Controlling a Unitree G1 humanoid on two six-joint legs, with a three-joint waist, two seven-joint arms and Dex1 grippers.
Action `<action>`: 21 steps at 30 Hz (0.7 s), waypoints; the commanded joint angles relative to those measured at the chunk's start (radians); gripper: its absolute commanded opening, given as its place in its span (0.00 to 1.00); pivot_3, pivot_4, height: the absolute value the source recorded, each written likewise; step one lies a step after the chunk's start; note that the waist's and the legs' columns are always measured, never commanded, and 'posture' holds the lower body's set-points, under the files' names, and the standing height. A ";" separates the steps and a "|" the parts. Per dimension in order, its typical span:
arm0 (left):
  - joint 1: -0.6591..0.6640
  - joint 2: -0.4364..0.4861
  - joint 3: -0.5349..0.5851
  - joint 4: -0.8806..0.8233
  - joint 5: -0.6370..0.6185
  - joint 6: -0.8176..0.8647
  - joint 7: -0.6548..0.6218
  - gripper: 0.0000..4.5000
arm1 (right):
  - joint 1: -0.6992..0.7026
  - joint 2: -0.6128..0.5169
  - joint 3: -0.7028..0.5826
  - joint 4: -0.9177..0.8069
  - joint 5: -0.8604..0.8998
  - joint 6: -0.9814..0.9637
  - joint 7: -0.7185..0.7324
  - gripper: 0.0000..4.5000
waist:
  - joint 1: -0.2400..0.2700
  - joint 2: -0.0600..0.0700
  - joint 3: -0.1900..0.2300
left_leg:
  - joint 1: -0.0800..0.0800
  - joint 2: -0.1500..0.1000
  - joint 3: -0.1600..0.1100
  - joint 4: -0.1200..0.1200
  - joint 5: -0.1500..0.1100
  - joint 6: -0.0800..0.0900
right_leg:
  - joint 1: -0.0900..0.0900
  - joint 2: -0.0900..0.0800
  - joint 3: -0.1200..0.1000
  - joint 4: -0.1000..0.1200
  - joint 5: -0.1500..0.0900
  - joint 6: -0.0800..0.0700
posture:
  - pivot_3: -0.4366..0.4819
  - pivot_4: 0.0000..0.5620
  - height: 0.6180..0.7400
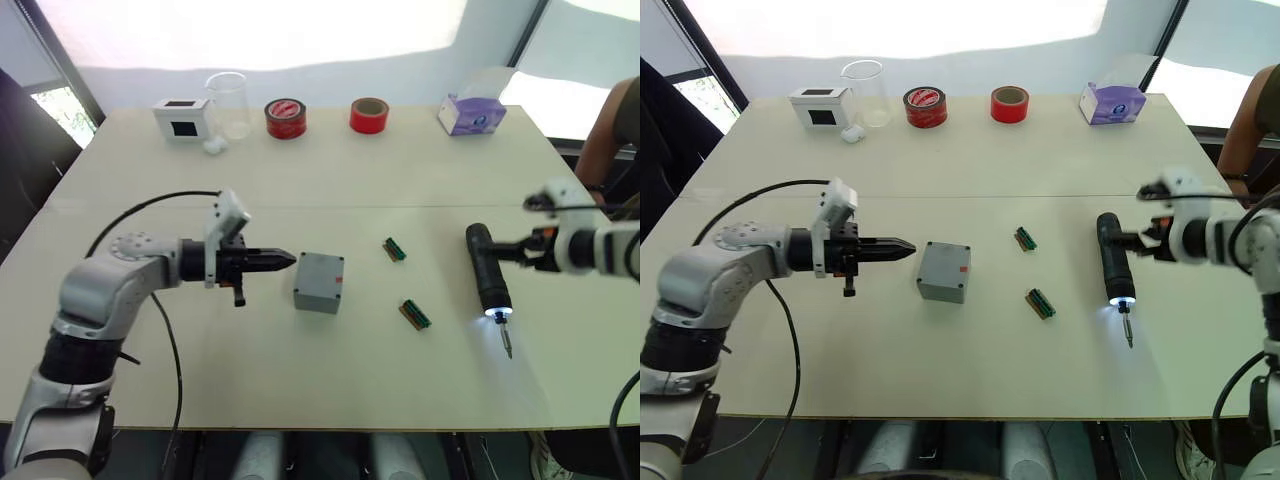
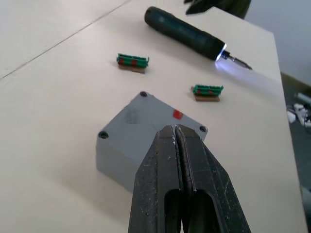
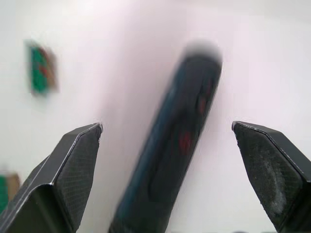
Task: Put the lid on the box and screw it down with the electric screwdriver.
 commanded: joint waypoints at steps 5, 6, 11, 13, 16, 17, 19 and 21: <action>0.194 0.161 0.130 -0.126 -0.122 0.138 -0.024 0.00 | 0.347 0.063 -0.249 -0.348 0.176 -0.202 0.307 0.99 | 0.006 -0.002 0.000 | 0.000 0.000 -0.001 0.000 0.000 0.000 | 0.001 -0.001 0.000 0.000 0.000 0.000 | 0.48 0.27 1.00; 0.227 0.183 0.153 -0.137 -0.151 0.165 -0.035 0.00 | 0.425 0.073 -0.272 -0.412 0.213 -0.191 0.343 0.99 | 0.009 -0.002 0.000 | 0.001 0.000 -0.002 0.000 0.000 0.000 | 0.003 -0.001 0.000 0.000 0.000 0.000 | 0.48 0.27 1.00; 0.391 0.245 0.167 -0.221 -0.192 0.180 -0.060 0.00 | 0.674 0.045 -0.272 -0.598 0.273 -0.162 0.436 0.99 | 0.014 -0.002 0.000 | 0.004 -0.001 -0.001 0.000 0.000 0.001 | 0.005 -0.005 0.001 0.000 0.000 0.000 | 0.48 0.27 1.00; 0.431 0.254 0.156 -0.246 -0.182 0.160 -0.054 0.00 | 0.729 0.036 -0.274 -0.641 0.286 -0.161 0.452 0.99 | 0.020 -0.002 0.000 | 0.013 -0.001 -0.001 -0.001 -0.001 0.001 | 0.013 -0.006 0.002 -0.002 0.000 -0.001 | 0.48 0.27 1.00; 0.489 0.260 0.111 -0.270 -0.136 0.110 -0.046 0.00 | 0.820 0.042 -0.248 -0.711 0.274 -0.170 0.445 0.99 | 0.029 -0.002 0.000 | 0.015 0.000 -0.001 -0.002 -0.001 0.001 | 0.015 -0.006 0.002 -0.003 -0.002 -0.005 | 0.48 0.27 1.00; 0.499 0.250 0.107 -0.274 -0.140 0.109 -0.037 0.00 | 0.852 0.045 -0.239 -0.731 0.266 -0.179 0.444 0.99 | 0.030 -0.002 0.000 | 0.015 0.000 -0.002 -0.002 -0.001 0.000 | 0.016 -0.007 0.002 -0.003 -0.003 -0.005 | 0.48 0.27 1.00; 0.510 0.233 0.111 -0.278 -0.162 0.111 -0.028 0.00 | 0.886 0.052 -0.233 -0.748 0.255 -0.192 0.432 0.99 | 0.030 -0.002 0.000 | 0.015 0.000 -0.002 -0.003 -0.002 0.000 | 0.015 -0.008 0.002 -0.005 -0.004 -0.007 | 0.48 0.27 1.00; 0.527 0.227 0.110 -0.285 -0.171 0.108 -0.025 0.00 | 0.905 0.057 -0.232 -0.753 0.253 -0.200 0.421 0.99 | 0.028 -0.002 0.000 | 0.014 0.000 -0.002 -0.003 -0.002 0.000 | 0.015 -0.008 0.001 -0.006 -0.004 -0.007 | 0.48 0.27 1.00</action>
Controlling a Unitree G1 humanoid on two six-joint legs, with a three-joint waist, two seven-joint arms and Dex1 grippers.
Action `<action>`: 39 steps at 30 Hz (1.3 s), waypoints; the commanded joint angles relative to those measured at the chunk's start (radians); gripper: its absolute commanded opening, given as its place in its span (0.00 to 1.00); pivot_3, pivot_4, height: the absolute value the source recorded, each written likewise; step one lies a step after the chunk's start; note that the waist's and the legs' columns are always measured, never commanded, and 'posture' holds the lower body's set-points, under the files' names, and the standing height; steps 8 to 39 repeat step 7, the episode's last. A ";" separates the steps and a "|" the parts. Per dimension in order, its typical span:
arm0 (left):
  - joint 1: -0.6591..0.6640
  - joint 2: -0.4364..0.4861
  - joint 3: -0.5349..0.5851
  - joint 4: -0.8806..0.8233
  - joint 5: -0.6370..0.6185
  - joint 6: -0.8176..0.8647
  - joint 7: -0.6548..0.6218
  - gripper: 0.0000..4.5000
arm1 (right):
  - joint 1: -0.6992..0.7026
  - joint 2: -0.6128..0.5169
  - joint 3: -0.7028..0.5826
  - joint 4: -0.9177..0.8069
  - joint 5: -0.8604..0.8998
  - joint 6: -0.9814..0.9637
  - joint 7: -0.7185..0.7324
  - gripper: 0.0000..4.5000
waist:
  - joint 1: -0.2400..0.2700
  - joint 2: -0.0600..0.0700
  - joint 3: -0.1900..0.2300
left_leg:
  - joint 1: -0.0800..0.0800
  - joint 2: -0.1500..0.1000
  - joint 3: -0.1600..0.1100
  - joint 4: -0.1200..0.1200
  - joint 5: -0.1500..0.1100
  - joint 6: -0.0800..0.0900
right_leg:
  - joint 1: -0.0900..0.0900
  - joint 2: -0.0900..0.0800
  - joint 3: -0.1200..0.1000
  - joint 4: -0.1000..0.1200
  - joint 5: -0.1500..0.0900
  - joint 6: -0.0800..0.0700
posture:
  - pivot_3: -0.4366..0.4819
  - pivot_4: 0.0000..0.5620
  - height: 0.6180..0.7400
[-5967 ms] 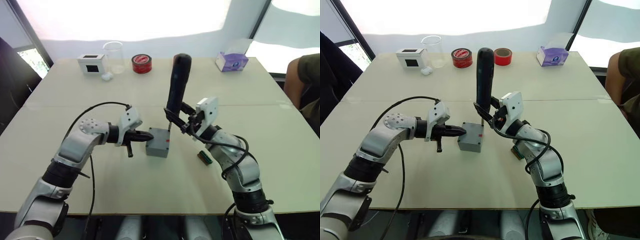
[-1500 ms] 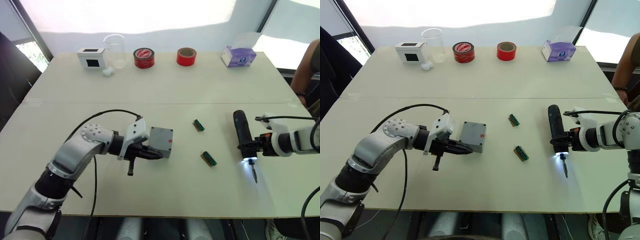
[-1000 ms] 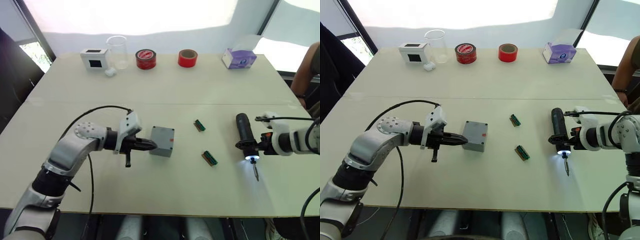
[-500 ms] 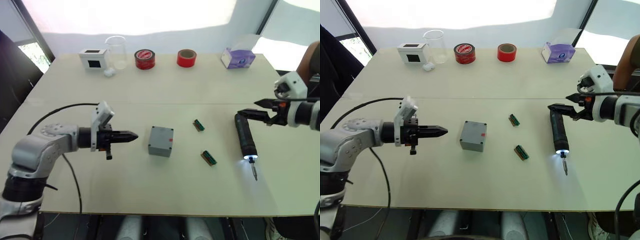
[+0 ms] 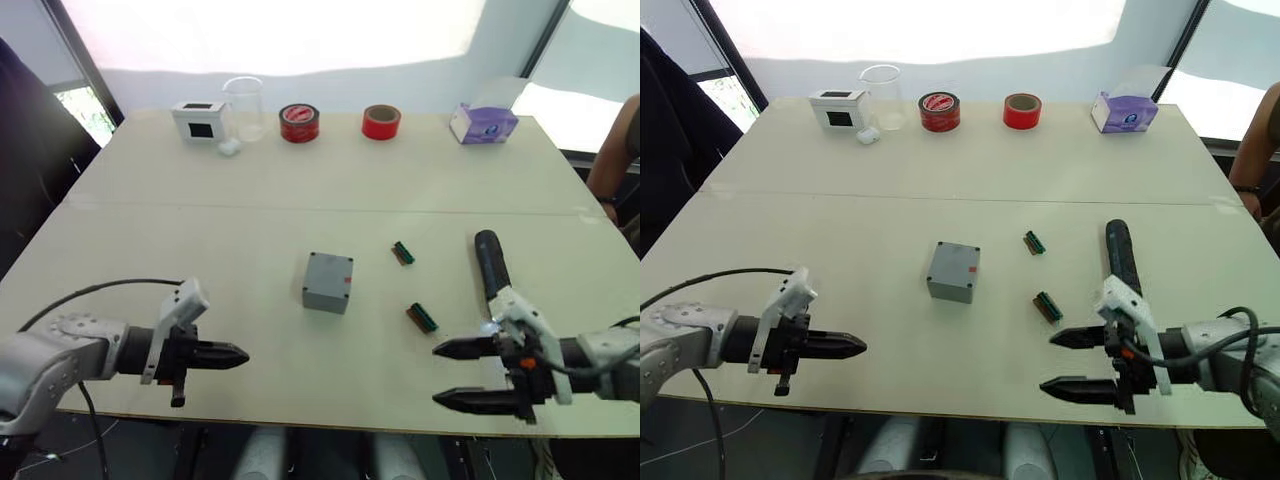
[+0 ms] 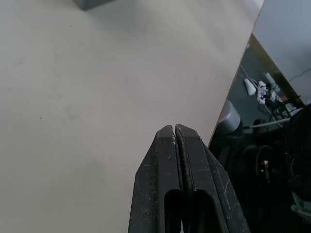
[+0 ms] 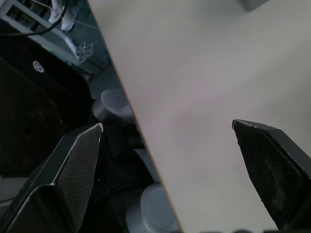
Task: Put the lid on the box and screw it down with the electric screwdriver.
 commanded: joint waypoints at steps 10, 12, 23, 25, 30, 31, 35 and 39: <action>0.022 -0.031 0.018 -0.011 -0.073 0.000 0.015 0.00 | 0.013 0.019 0.007 -0.045 0.012 -0.018 -0.052 0.99 | -0.001 0.000 0.000 | 0.000 0.000 0.000 -0.001 0.000 0.000 | 0.000 0.000 0.000 -0.001 0.000 0.000 | 0.48 0.27 1.00; 0.022 -0.031 0.018 -0.011 -0.073 0.000 0.015 0.00 | 0.013 0.019 0.007 -0.045 0.012 -0.018 -0.052 0.99 | -0.001 0.000 0.000 | 0.000 0.000 0.000 -0.001 0.000 0.000 | 0.000 0.000 0.000 -0.001 0.000 0.000 | 0.48 0.27 1.00; 0.022 -0.031 0.018 -0.011 -0.073 0.000 0.015 0.00 | 0.013 0.019 0.007 -0.045 0.012 -0.018 -0.052 0.99 | -0.001 0.000 0.000 | 0.000 0.000 0.000 -0.001 0.000 0.000 | 0.000 0.000 0.000 -0.001 0.000 0.000 | 0.48 0.27 1.00; 0.022 -0.031 0.018 -0.011 -0.073 0.000 0.015 0.00 | 0.013 0.019 0.007 -0.045 0.012 -0.018 -0.052 0.99 | -0.001 0.000 0.000 | 0.000 0.000 0.000 -0.001 0.000 0.000 | 0.000 0.000 0.000 -0.001 0.000 0.000 | 0.48 0.27 1.00; 0.022 -0.031 0.018 -0.011 -0.073 0.000 0.015 0.00 | 0.013 0.019 0.007 -0.045 0.012 -0.018 -0.052 0.99 | -0.001 0.000 0.000 | 0.000 0.000 0.000 -0.001 0.000 0.000 | 0.000 0.000 0.000 -0.001 0.000 0.000 | 0.48 0.27 1.00; 0.022 -0.031 0.018 -0.011 -0.073 0.000 0.015 0.00 | 0.013 0.019 0.007 -0.045 0.012 -0.018 -0.052 0.99 | -0.001 0.000 0.000 | 0.000 0.000 0.000 -0.001 0.000 0.000 | 0.000 0.000 0.000 -0.001 0.000 0.000 | 0.48 0.27 1.00; 0.022 -0.031 0.018 -0.011 -0.073 0.000 0.015 0.00 | 0.013 0.019 0.007 -0.045 0.012 -0.018 -0.052 0.99 | -0.001 0.000 0.000 | 0.000 0.000 0.000 -0.001 0.000 0.000 | 0.000 0.000 0.000 -0.001 0.000 0.000 | 0.48 0.27 1.00; 0.022 -0.031 0.018 -0.011 -0.073 0.000 0.015 0.00 | 0.013 0.019 0.007 -0.045 0.012 -0.018 -0.052 0.99 | -0.001 0.000 0.000 | 0.000 0.000 0.000 -0.001 0.000 0.000 | 0.000 0.000 0.000 -0.001 0.000 0.000 | 0.48 0.27 1.00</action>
